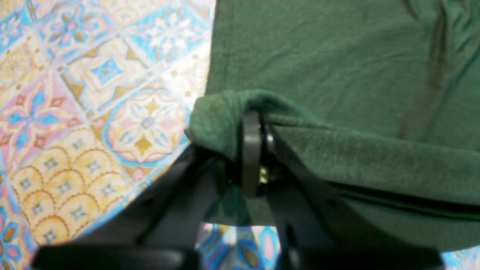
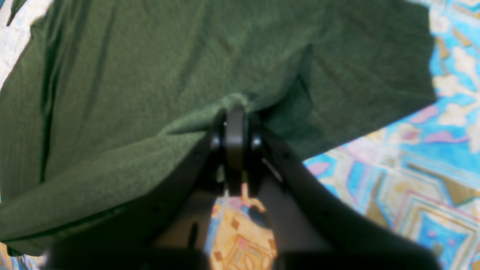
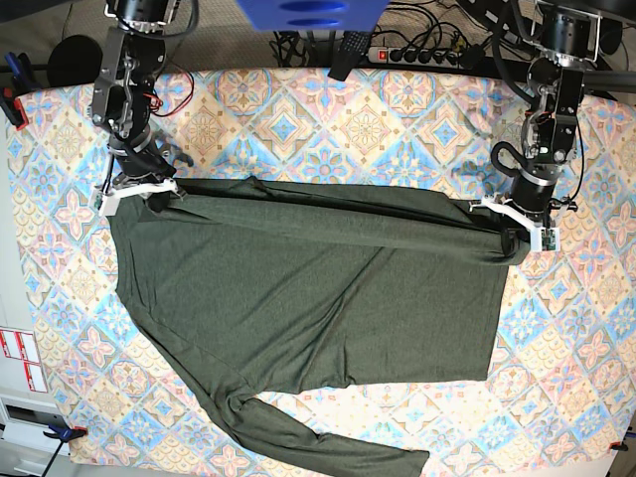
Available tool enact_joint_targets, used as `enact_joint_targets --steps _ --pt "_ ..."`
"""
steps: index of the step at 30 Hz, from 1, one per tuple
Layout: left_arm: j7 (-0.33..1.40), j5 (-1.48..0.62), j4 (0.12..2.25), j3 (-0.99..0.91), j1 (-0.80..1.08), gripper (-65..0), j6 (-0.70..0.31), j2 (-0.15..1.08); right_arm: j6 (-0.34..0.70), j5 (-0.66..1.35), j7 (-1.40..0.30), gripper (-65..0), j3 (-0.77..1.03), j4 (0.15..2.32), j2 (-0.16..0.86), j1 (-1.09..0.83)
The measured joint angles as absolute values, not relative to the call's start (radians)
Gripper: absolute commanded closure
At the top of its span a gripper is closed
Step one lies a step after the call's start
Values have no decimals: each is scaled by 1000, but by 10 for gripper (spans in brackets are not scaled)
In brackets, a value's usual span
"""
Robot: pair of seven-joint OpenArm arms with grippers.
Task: Fold the T-shirt properly
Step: 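Release and regrasp the shoulder corner with the left gripper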
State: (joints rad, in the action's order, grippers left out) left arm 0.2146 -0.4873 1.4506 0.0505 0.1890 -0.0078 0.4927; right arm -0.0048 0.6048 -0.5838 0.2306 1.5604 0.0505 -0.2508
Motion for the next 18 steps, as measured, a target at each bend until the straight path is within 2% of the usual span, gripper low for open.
enact_joint_targets --steps 6,16,18 --pt "206 -486 1376 114 161 0 -4 487 3 607 -558 -1 228 1533 56 -159" --pt "210 -486 1337 168 153 0 0 490 -8 603 -572 -4 228 1487 56 -174" --pt "219 -486 1337 167 153 -25 0 494 -5 603 -574 -19 228 1488 54 -176"
